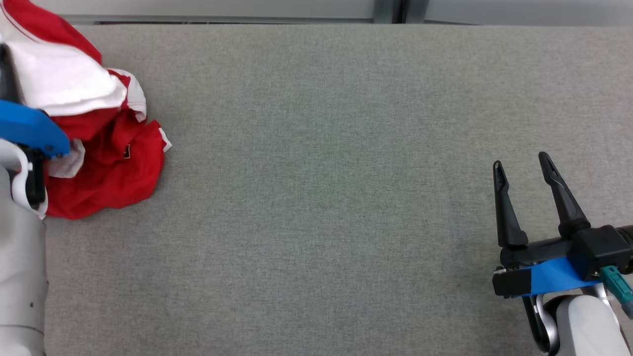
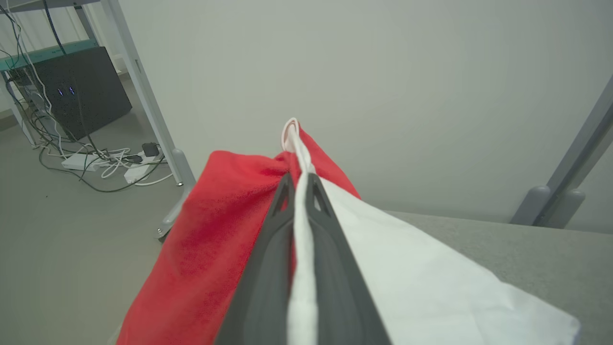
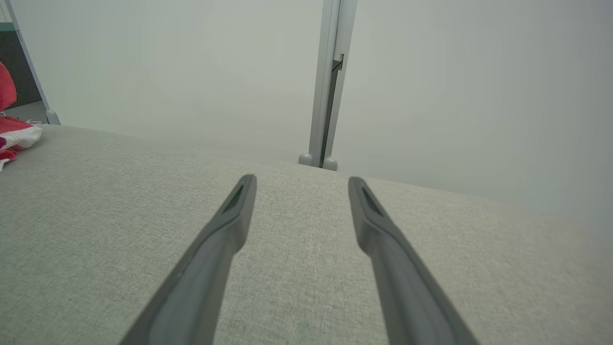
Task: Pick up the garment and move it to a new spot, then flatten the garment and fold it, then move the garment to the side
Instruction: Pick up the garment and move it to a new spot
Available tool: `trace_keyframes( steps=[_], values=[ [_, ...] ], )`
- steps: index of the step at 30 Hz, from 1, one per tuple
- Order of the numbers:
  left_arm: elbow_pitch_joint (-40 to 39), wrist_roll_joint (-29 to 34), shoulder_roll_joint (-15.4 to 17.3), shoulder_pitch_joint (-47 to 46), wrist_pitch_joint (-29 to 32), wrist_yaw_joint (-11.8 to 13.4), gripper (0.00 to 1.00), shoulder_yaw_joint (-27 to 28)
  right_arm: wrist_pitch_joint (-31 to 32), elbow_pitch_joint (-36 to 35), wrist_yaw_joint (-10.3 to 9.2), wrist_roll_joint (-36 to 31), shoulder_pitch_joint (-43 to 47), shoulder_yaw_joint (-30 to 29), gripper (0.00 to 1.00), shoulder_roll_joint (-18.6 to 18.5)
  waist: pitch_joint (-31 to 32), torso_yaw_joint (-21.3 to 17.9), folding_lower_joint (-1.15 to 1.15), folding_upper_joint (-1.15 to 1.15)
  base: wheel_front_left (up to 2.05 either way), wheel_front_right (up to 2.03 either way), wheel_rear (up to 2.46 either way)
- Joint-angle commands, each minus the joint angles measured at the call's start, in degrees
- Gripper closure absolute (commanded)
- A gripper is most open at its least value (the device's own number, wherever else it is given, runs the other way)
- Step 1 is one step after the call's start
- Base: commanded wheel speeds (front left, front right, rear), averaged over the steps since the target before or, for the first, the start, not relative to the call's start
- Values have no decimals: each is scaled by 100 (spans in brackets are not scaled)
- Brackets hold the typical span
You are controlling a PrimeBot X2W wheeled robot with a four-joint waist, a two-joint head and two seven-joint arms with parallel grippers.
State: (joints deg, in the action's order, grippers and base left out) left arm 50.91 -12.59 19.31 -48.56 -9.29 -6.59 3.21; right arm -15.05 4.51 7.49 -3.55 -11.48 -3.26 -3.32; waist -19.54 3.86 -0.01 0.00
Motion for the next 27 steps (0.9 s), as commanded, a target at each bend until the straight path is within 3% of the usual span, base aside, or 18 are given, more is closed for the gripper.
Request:
trace_keyframes(
  steps=[1,9,17,22,27],
  values=[
    [-147,16,27,-187,-99,20,100,-12,-21,6,1,60,52,6,0,23,136,-88,1,0,0,0,0],
    [-1496,237,-36,-748,-199,-44,100,-518,-20,109,1,249,196,15,0,42,535,-391,1,0,0,0,0],
    [-3117,348,-296,-1089,353,-59,100,-1112,-21,156,1,685,158,221,0,41,547,-1158,1,0,0,0,0],
    [-3589,240,-540,-1104,677,-76,100,-1471,-21,157,1,909,111,287,0,41,394,-1661,1,0,0,0,0],
    [-3579,155,-761,-733,776,-88,100,-1887,-20,166,1,1088,57,321,0,44,239,-2032,1,0,0,0,0]
  ],
)
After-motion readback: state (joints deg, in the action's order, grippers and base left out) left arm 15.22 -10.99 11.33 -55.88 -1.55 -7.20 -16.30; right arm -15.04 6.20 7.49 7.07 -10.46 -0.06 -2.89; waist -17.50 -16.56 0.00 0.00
